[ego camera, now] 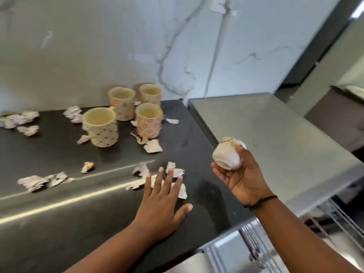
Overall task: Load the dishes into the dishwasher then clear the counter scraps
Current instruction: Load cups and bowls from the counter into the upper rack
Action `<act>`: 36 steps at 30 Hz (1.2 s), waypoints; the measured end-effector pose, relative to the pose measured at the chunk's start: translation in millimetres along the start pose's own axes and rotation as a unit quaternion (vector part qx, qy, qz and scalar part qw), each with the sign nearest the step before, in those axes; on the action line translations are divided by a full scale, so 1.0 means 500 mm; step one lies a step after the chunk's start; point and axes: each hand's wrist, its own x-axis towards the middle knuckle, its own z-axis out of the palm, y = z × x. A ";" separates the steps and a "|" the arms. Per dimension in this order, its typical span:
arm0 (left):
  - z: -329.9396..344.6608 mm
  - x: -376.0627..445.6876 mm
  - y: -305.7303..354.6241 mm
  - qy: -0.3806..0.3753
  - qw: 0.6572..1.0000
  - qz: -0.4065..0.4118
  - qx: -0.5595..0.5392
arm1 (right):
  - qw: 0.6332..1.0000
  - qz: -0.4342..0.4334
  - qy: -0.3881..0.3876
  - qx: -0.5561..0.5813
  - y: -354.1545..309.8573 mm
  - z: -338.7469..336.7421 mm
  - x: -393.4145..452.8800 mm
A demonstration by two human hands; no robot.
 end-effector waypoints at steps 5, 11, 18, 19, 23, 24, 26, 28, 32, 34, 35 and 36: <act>0.036 0.109 0.197 -0.026 0.986 0.165 -0.008 | 0.988 -0.036 0.088 0.118 -0.076 -0.178 -0.094; 0.090 0.218 0.419 -0.089 0.949 0.302 -0.007 | 0.964 -0.062 0.180 0.184 -0.119 -0.426 -0.226; 0.212 0.335 0.661 -0.102 0.928 0.352 0.060 | 0.909 -0.020 0.325 0.262 -0.074 -0.709 -0.349; 0.228 0.350 0.680 -0.101 0.930 0.345 0.071 | 0.901 -0.006 0.346 0.261 -0.062 -0.742 -0.360; 0.290 0.392 0.732 -0.082 0.934 0.324 0.127 | 0.891 0.059 0.415 0.175 -0.030 -0.883 -0.385; 0.292 0.398 0.733 -0.074 0.934 0.322 0.137 | 0.891 0.077 0.425 0.137 -0.026 -0.909 -0.385; 0.294 0.406 0.744 -0.074 0.928 0.328 0.161 | 0.890 0.116 0.437 0.058 -0.015 -0.960 -0.380; 0.289 0.405 0.750 -0.078 0.926 0.325 0.177 | 0.890 0.140 0.433 -0.027 -0.006 -0.996 -0.361; 0.281 0.398 0.757 -0.087 0.931 0.308 0.179 | 0.860 0.145 0.378 -0.312 0.008 -1.005 -0.296; 0.278 0.397 0.758 -0.087 0.932 0.305 0.176 | 0.823 0.154 0.313 -0.448 0.020 -0.993 -0.259; 0.279 0.397 0.757 -0.088 0.932 0.303 0.176 | 0.803 0.167 0.286 -0.495 0.029 -0.986 -0.239; 0.279 0.398 0.757 -0.089 0.933 0.302 0.175 | 0.784 0.182 0.267 -0.531 0.039 -0.980 -0.219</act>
